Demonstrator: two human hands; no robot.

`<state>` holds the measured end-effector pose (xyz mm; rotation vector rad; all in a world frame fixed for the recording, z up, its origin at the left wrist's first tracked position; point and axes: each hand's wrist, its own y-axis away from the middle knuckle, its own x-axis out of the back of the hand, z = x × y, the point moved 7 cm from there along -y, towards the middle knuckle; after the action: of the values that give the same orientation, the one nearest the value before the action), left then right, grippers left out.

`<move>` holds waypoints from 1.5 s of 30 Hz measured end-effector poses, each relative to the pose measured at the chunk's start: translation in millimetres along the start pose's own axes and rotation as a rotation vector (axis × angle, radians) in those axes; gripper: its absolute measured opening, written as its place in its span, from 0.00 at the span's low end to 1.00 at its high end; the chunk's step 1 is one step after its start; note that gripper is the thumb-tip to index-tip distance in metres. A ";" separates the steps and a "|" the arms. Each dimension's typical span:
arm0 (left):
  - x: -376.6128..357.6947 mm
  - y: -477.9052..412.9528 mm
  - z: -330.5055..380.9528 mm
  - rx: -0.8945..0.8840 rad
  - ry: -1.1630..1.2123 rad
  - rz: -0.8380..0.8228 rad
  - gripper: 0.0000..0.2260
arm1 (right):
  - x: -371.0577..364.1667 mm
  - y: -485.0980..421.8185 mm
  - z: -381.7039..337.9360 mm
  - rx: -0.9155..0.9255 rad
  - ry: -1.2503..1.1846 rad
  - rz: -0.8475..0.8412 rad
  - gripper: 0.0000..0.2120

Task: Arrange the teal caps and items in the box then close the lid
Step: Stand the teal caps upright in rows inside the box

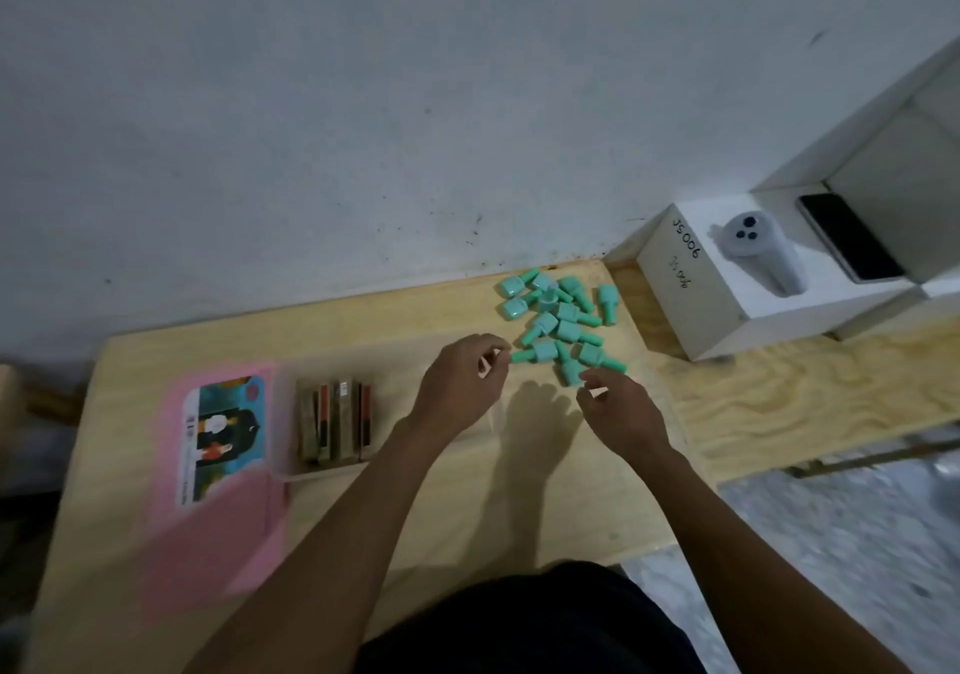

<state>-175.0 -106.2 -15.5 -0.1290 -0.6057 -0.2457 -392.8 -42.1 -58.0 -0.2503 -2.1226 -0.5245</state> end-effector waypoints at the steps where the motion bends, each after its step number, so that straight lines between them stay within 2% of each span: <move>1: -15.6 -8.3 10.7 -0.053 -0.075 -0.052 0.09 | 1.0 -5.2 9.2 -0.019 0.011 -0.019 0.14; 4: -57.0 -36.0 26.5 -0.114 -0.418 -0.196 0.14 | 6.6 -21.6 29.8 -0.052 0.040 -0.044 0.15; 7: -84.7 -56.7 15.4 -0.053 -0.800 -0.324 0.15 | 16.2 -40.0 38.4 -0.042 0.070 -0.001 0.18; 9: -95.1 -62.8 1.5 0.020 -0.941 -0.393 0.12 | 17.8 -54.3 42.1 -0.023 0.118 -0.011 0.21; 11: -102.0 -65.0 -9.4 0.090 -0.991 -0.438 0.11 | 13.3 -68.3 47.8 -0.030 0.141 -0.074 0.22; 13: -106.4 -67.9 -14.6 0.128 -1.004 -0.453 0.09 | 8.2 -78.8 52.8 -0.038 0.157 -0.126 0.18; 18: -111.4 -74.5 -18.6 0.109 -1.028 -0.434 0.06 | 6.2 -90.8 58.4 -0.012 0.206 -0.134 0.15; 21: -111.9 -77.7 -17.4 0.092 -0.979 -0.435 0.07 | 6.4 -94.5 62.1 -0.018 0.159 -0.165 0.15; 24: -108.6 -80.0 -14.7 0.045 -0.877 -0.408 0.11 | 11.8 -95.0 65.2 -0.052 0.001 -0.149 0.14; 28: -86.5 -81.8 -2.4 -0.001 -0.702 -0.288 0.12 | 27.9 -86.4 60.0 -0.078 -0.300 0.000 0.12; 32: -41.3 -77.2 12.0 0.047 -0.391 -0.108 0.10 | 39.7 -67.9 36.0 -0.028 -0.475 0.046 0.13; 36: 10.1 -63.3 9.8 0.185 -0.053 0.050 0.07 | 46.7 -51.5 -2.7 0.107 -0.539 0.029 0.10; 39: 47.0 -46.5 7.6 0.195 0.007 0.161 0.07 | 43.6 -36.2 -36.5 0.186 -0.554 -0.025 0.13; 45: 87.2 -12.9 -22.8 0.269 0.041 0.231 0.06 | 6.7 -19.1 -92.8 0.308 -0.504 -0.080 0.14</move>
<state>-96.7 -139.6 16.9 0.0654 -0.5718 0.0579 -335.3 -101.7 -11.4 -0.1294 -2.6746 -0.1794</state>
